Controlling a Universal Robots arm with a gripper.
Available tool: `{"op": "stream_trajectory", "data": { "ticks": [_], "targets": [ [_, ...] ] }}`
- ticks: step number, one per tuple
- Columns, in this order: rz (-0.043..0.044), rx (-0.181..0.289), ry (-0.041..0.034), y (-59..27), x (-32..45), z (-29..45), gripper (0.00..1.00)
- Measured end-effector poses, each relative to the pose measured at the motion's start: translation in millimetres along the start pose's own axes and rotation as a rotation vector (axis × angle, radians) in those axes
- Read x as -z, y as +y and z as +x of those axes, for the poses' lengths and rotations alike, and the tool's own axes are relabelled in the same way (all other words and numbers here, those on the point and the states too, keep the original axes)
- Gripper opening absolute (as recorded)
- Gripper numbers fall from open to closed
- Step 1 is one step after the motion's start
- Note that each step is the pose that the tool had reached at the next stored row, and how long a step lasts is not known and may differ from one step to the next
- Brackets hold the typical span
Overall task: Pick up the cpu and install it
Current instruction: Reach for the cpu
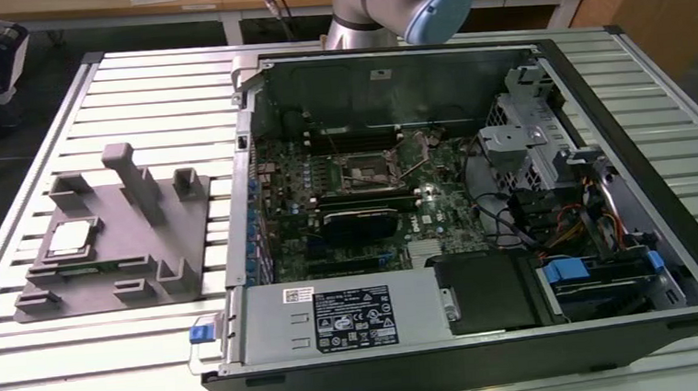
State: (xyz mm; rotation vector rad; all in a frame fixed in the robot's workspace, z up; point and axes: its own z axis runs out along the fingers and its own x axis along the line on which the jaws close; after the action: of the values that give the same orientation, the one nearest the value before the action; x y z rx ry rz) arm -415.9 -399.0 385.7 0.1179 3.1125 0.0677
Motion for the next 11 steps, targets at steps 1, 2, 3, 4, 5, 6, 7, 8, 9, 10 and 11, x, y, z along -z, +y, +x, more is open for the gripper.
{"op": "stream_trajectory", "data": {
  "ticks": [1,2,3,4,5,6,7,8,9,10,11],
  "targets": [
    [0.0001,0.000,0.0000,-0.2,0.0,2.0,0.11],
    [0.0001,0.000,0.0000,-0.4,-0.1,3.7,0.11],
    [0.0000,0.000,0.0000,-0.5,-0.3,4.8,0.11],
    [0.0000,0.000,0.0000,-0.7,-0.3,6.3,0.11],
    [0.0000,0.001,0.0000,-0.9,-0.4,7.9,0.11],
    [0.0000,0.001,-0.0001,-1.1,-0.5,9.7,0.11],
    [0.0000,0.001,0.0000,-1.3,-0.5,11.7,0.11],
    [0.0000,0.001,0.0000,-1.5,-0.5,13.8,0.11],
    [0.0000,0.001,-0.0001,-1.6,-0.6,15.9,0.11],
    [0.0000,0.001,0.0001,-1.8,-0.5,18.1,0.11],
    [0.0001,0.001,0.0001,-2.0,-0.6,20.1,0.11]
  ]
}}
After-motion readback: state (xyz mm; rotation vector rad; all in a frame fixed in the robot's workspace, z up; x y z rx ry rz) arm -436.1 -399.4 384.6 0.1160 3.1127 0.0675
